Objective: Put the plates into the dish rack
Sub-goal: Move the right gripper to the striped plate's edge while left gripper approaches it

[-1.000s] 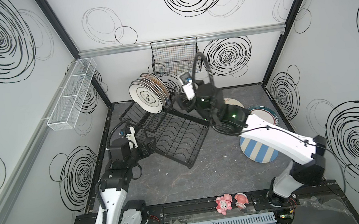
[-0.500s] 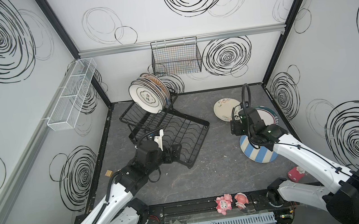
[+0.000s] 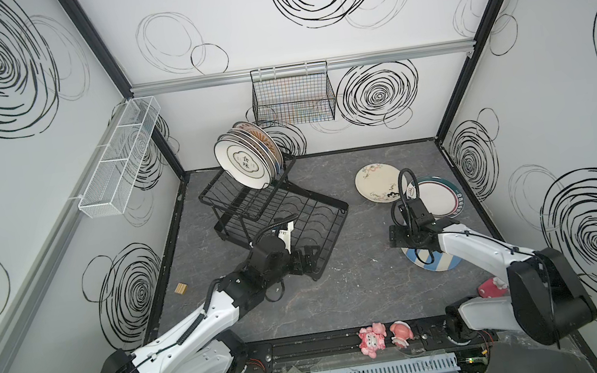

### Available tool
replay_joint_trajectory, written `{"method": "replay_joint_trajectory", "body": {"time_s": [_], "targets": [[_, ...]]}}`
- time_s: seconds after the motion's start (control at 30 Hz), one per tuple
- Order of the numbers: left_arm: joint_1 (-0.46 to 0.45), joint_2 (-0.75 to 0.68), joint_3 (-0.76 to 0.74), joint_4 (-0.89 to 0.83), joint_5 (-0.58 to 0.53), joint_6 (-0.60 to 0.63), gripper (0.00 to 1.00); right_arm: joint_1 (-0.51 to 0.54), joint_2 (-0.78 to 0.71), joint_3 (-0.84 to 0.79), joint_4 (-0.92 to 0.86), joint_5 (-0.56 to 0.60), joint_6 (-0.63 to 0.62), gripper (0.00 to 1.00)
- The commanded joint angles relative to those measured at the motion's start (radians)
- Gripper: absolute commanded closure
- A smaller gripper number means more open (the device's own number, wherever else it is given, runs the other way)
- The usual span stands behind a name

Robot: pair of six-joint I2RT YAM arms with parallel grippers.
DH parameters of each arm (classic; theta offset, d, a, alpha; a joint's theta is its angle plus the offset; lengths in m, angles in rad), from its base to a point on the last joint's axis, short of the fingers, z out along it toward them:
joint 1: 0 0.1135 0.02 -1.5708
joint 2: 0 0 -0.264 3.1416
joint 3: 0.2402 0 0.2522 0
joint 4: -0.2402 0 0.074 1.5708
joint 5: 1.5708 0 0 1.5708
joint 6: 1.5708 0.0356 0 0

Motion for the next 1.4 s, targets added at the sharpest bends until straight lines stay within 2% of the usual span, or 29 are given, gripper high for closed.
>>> {"method": "replay_joint_trajectory", "body": {"time_s": [0.0, 0.63, 1.07, 1.23, 1.37], "targets": [[-0.005, -0.013, -0.021, 0.1, 0.031, 0.007, 0.04, -0.008, 0.05, 0.002, 0.039, -0.057, 0.008, 0.18], [-0.016, 0.058, 0.025, 0.065, 0.042, 0.008, 0.04, 0.055, 0.061, -0.059, 0.185, -0.307, 0.04, 0.19], [-0.097, 0.122, 0.059, 0.103, 0.032, -0.021, 0.04, 0.258, 0.096, -0.131, 0.5, -0.537, 0.21, 0.22], [-0.106, 0.129, 0.07, 0.103, 0.02, -0.01, 0.04, 0.302, 0.044, -0.116, 0.477, -0.537, 0.228, 0.23], [-0.125, 0.172, 0.106, 0.109, 0.009, 0.009, 0.04, 0.253, -0.101, -0.099, 0.256, -0.365, 0.207, 0.22]]}}
